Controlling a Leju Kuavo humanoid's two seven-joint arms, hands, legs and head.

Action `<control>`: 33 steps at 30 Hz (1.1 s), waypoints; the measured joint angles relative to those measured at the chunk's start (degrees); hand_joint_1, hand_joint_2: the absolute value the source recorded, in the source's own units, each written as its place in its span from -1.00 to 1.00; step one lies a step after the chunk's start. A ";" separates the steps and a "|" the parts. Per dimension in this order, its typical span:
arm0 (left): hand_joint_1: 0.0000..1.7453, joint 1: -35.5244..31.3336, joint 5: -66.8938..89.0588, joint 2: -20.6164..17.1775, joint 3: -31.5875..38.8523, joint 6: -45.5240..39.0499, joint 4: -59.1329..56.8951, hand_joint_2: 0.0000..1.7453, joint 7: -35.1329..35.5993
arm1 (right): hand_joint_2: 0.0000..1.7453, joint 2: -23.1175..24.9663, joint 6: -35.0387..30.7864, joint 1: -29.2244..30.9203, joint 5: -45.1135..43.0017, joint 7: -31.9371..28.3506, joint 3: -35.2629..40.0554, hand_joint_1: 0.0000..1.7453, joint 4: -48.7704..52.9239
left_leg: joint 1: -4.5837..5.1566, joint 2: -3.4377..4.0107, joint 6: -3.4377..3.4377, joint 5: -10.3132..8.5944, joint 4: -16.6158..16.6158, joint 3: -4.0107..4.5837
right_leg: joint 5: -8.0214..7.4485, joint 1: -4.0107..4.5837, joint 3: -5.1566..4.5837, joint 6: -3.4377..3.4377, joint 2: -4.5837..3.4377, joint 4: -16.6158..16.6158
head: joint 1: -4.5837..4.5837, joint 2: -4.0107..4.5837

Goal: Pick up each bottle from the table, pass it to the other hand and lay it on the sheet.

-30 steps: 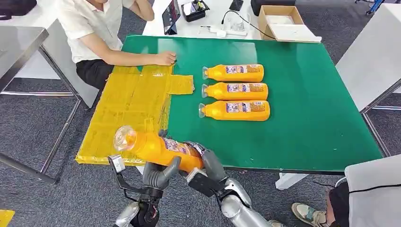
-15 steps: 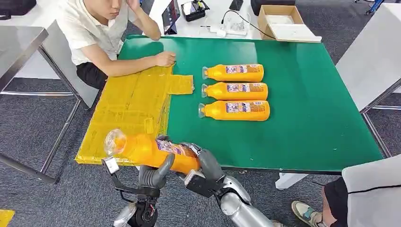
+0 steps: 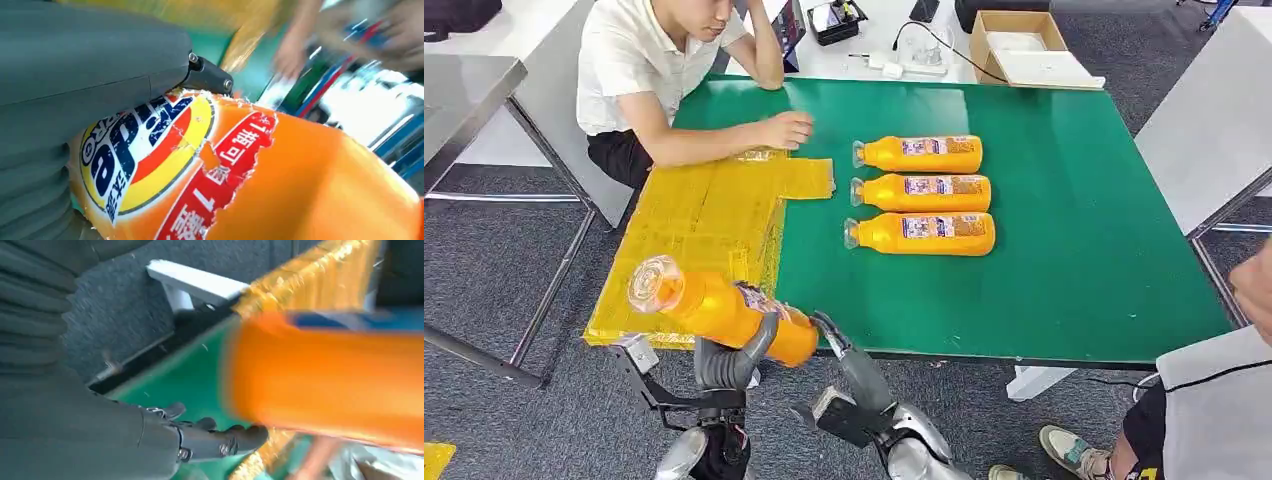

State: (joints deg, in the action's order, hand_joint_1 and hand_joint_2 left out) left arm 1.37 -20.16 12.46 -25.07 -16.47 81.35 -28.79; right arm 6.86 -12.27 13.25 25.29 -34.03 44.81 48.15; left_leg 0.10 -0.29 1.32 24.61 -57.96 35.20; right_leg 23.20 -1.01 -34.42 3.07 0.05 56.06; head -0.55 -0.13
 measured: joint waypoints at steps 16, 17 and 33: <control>1.00 -9.47 51.89 -3.89 5.60 -22.08 -15.35 1.00 9.45 | -1.00 0.18 -6.34 -8.64 -0.55 -1.14 -3.15 -1.00 9.18 | -0.01 0.02 0.01 -0.02 0.00 0.00 | -0.01 0.00 0.00 0.00 -0.01 0.01 | 0.00 0.00; 1.00 -10.75 54.11 -4.33 6.34 -21.56 -17.54 1.00 10.39 | -1.00 0.33 -6.47 -8.92 -1.10 -1.22 -3.54 -1.00 10.01 | -0.01 0.03 0.01 -0.02 0.00 0.00 | -0.02 0.01 -0.01 0.00 -0.01 0.02 | 0.00 0.00; 1.00 -17.84 66.46 -6.84 9.00 -20.42 -29.95 1.00 17.80 | -1.00 1.49 -5.63 -10.15 -5.75 -2.14 -6.36 -1.00 13.16 | 0.00 0.02 0.01 -0.03 0.00 0.00 | -0.02 0.00 -0.01 -0.01 0.00 0.01 | 0.02 0.00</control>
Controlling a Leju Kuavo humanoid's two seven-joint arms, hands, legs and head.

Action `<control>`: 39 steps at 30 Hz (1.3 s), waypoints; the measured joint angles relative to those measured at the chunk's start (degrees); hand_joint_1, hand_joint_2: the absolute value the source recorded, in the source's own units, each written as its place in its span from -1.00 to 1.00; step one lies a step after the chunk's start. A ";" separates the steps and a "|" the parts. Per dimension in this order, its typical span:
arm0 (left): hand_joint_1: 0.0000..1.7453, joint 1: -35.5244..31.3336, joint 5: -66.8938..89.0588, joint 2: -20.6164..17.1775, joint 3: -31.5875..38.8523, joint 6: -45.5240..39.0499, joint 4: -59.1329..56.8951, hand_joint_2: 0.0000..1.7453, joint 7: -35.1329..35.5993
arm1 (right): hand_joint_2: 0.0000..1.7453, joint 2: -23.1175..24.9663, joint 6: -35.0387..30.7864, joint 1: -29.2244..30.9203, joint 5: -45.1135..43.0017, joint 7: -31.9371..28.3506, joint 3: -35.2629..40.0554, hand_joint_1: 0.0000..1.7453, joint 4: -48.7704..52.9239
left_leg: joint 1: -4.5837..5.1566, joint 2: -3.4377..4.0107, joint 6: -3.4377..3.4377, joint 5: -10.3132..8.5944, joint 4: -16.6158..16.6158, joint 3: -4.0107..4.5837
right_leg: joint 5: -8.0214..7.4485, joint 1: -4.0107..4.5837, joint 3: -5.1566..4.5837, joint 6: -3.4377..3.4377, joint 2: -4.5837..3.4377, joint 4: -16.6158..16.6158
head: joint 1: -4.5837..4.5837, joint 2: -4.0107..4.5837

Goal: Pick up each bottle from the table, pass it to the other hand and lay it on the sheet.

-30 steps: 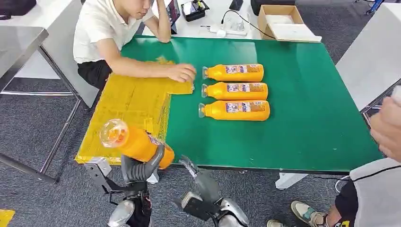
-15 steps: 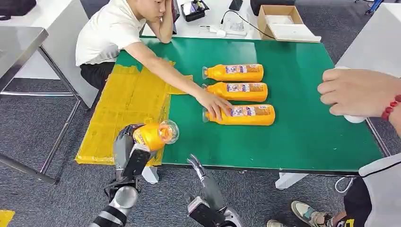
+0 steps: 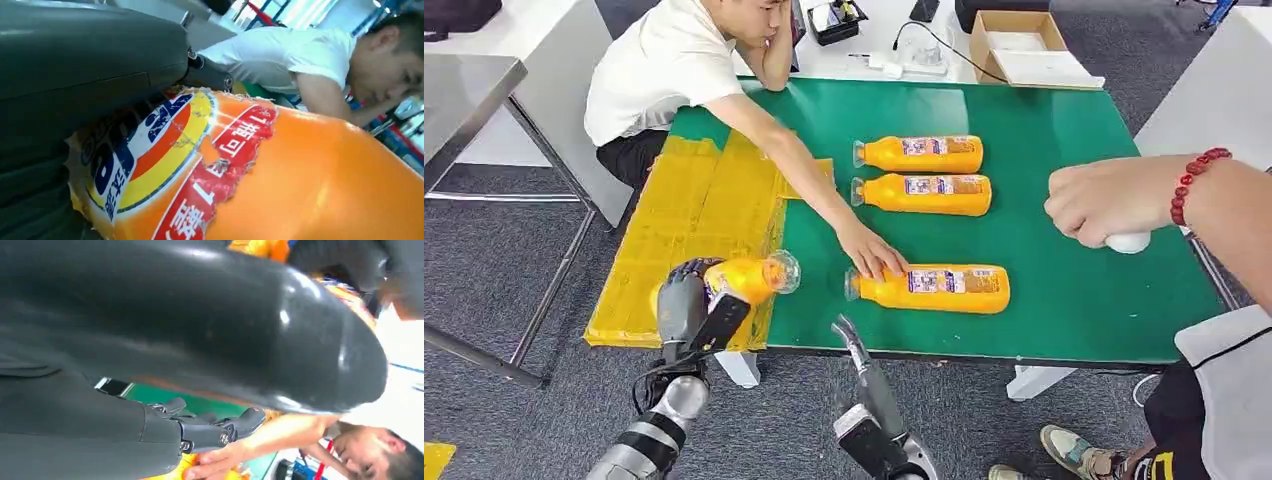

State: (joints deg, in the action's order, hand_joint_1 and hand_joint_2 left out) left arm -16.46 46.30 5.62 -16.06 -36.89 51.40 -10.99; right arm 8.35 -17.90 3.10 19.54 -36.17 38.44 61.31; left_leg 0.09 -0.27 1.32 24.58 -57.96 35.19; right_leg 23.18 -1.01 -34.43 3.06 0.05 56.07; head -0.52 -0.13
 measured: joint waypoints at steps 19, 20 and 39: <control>-1.00 -23.32 24.73 -6.45 -3.15 27.21 -28.54 1.00 22.40 | -1.00 2.47 3.32 1.76 0.66 -0.35 -2.67 -1.00 -1.25 | -0.04 0.02 -0.09 -0.09 0.04 -0.64 | -0.02 0.03 0.57 -0.04 -0.01 0.11 | 0.00 0.00; -1.00 -23.74 24.73 -6.45 -3.21 27.64 -29.04 1.00 22.76 | -1.00 2.55 3.45 1.86 0.68 -0.35 -2.67 -1.00 -1.42 | -0.05 0.02 -0.09 -0.09 0.04 -0.64 | -0.02 0.04 0.57 -0.04 -0.01 0.11 | 0.02 0.00; -1.00 -20.64 -4.87 -5.94 5.42 46.38 -24.86 1.00 -8.03 | -1.00 3.47 3.19 2.36 -1.55 -1.64 -2.75 -1.00 -5.01 | 0.02 -0.21 -0.11 -0.13 0.04 -0.60 | 0.01 -0.03 0.60 -0.04 0.10 0.13 | 0.02 0.00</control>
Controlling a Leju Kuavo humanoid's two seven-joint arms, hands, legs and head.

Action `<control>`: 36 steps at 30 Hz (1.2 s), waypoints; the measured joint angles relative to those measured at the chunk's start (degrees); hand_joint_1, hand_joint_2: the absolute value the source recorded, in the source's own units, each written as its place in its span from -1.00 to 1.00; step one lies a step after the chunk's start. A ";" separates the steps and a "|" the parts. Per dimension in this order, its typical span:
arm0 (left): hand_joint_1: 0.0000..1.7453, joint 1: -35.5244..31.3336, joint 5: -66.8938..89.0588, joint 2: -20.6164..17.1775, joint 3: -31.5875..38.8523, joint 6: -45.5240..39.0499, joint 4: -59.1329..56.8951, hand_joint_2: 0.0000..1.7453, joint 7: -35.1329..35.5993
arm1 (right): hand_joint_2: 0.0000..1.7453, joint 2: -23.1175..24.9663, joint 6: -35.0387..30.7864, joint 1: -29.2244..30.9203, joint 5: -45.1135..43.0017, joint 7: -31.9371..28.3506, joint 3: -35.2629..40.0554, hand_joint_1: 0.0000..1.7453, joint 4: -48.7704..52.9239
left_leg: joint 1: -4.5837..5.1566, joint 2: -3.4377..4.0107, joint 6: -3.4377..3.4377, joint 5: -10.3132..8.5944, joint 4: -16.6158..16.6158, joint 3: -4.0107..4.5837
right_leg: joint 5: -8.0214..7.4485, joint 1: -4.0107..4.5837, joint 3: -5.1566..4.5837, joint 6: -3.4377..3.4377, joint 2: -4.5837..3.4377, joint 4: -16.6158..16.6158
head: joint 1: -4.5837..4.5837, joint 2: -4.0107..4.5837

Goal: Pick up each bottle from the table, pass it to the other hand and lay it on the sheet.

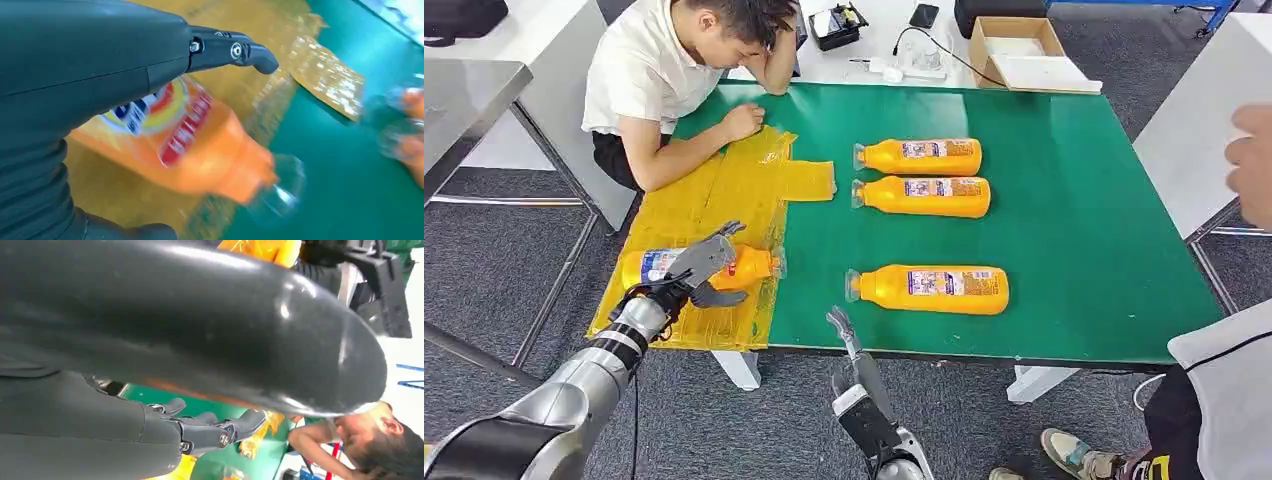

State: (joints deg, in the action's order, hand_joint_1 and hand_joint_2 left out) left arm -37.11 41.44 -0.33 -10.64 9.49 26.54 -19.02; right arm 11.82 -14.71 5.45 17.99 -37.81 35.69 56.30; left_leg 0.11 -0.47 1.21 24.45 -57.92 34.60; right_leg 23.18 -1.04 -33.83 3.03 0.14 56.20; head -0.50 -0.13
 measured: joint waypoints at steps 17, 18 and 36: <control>-1.00 18.06 -25.09 1.66 -1.53 -17.33 31.25 1.00 -9.71 | 1.00 -3.34 -16.94 0.06 12.92 1.39 -1.46 -1.00 -0.68 | 0.01 0.18 0.02 0.04 -0.01 0.46 | -0.02 0.00 -0.44 0.03 -0.08 -0.08 | -0.04 0.00; -1.00 19.66 -27.65 2.56 -1.40 -20.76 34.67 1.00 -11.21 | 1.00 -4.05 -20.14 0.32 16.43 3.51 -1.99 -1.00 -0.65 | 0.03 0.15 0.02 0.04 -0.02 0.47 | -0.01 -0.01 -0.44 0.03 -0.07 -0.09 | -0.04 0.00; -1.00 39.06 -26.62 5.01 -9.27 -38.84 68.00 1.00 -15.41 | 1.00 -18.40 -20.79 15.15 47.80 24.85 -12.46 -1.00 -13.22 | 0.15 0.14 0.12 0.09 -0.03 0.48 | -0.03 -0.12 -0.45 0.08 -0.07 -0.10 | -0.07 0.00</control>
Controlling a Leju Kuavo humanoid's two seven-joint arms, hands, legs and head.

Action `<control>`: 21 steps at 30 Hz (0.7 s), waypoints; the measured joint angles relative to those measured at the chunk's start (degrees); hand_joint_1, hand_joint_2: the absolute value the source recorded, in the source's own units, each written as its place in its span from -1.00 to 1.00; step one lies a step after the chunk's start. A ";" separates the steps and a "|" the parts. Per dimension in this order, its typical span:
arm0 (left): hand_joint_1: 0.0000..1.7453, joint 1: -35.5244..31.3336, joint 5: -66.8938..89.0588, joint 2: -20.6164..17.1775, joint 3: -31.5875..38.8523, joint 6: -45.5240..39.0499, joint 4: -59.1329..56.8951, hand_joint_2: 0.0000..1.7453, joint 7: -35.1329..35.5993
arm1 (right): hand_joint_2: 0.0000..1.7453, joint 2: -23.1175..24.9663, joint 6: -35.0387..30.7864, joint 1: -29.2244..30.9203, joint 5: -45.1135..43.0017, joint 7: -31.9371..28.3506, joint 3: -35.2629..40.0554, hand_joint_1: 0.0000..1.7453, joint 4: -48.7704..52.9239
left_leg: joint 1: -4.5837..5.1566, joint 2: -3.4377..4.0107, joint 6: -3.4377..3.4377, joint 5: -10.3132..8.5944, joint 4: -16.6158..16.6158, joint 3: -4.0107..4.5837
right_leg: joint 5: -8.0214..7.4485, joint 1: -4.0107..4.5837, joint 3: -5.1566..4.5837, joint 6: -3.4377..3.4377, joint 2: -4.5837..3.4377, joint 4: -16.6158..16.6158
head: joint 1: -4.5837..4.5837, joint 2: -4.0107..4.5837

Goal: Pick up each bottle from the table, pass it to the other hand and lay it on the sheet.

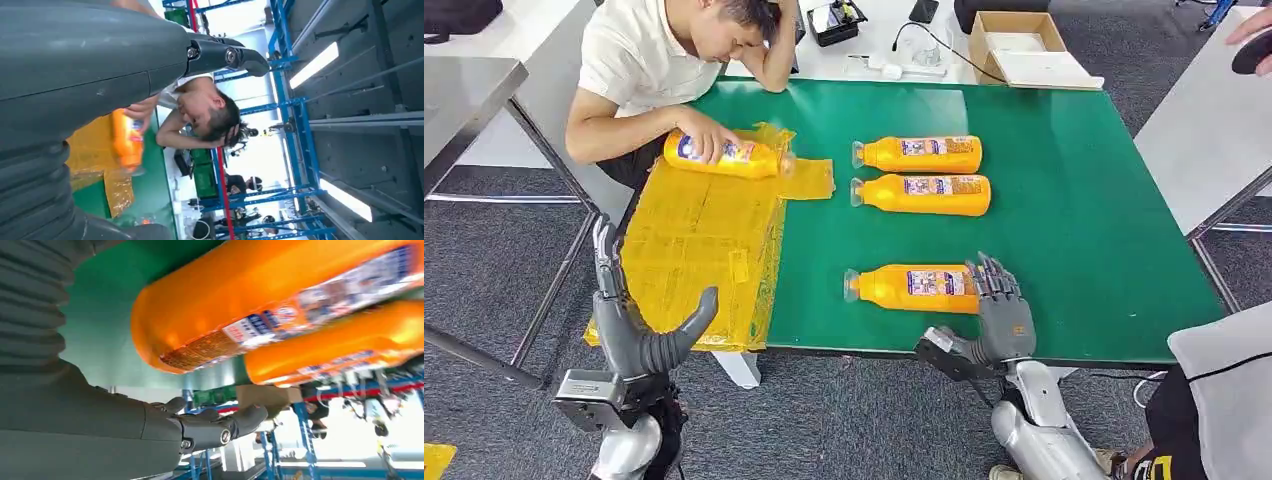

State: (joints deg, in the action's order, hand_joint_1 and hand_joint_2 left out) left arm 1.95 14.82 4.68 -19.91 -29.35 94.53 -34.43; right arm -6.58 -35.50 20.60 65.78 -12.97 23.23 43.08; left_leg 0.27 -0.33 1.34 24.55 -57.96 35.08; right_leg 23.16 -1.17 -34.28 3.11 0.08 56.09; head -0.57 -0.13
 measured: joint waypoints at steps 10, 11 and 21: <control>-1.00 0.85 -1.48 0.15 -1.70 1.49 0.87 1.00 -0.15 | 1.00 -0.68 8.66 7.85 2.91 2.52 0.15 -1.00 -6.69 | 0.01 -0.05 0.02 -0.02 0.00 0.01 | 0.00 -0.02 0.01 0.00 0.01 0.00 | 0.02 0.00; -1.00 0.85 -1.53 0.15 -1.86 1.49 0.87 1.00 -0.13 | 1.00 -0.59 8.99 8.38 2.91 2.54 0.20 -1.00 -7.22 | 0.01 -0.05 0.02 -0.02 0.00 0.01 | 0.00 -0.02 0.01 0.00 0.01 0.00 | 0.02 0.00; -1.00 0.43 -1.53 0.15 -2.40 3.24 0.78 1.00 1.36 | 1.00 0.02 14.45 11.45 3.61 5.19 0.66 -1.00 -11.33 | 0.01 -0.02 0.02 -0.02 0.00 0.03 | 0.00 -0.01 -0.01 0.00 0.01 0.00 | 0.02 0.00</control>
State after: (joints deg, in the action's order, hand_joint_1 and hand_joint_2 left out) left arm 2.38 13.29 4.83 -22.32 -26.12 95.32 -33.07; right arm -6.56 -21.04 32.05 69.40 -7.78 23.89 31.76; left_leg 0.27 -0.35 1.36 24.53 -57.96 35.10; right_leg 23.16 -1.18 -34.28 3.11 0.08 56.09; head -0.55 -0.13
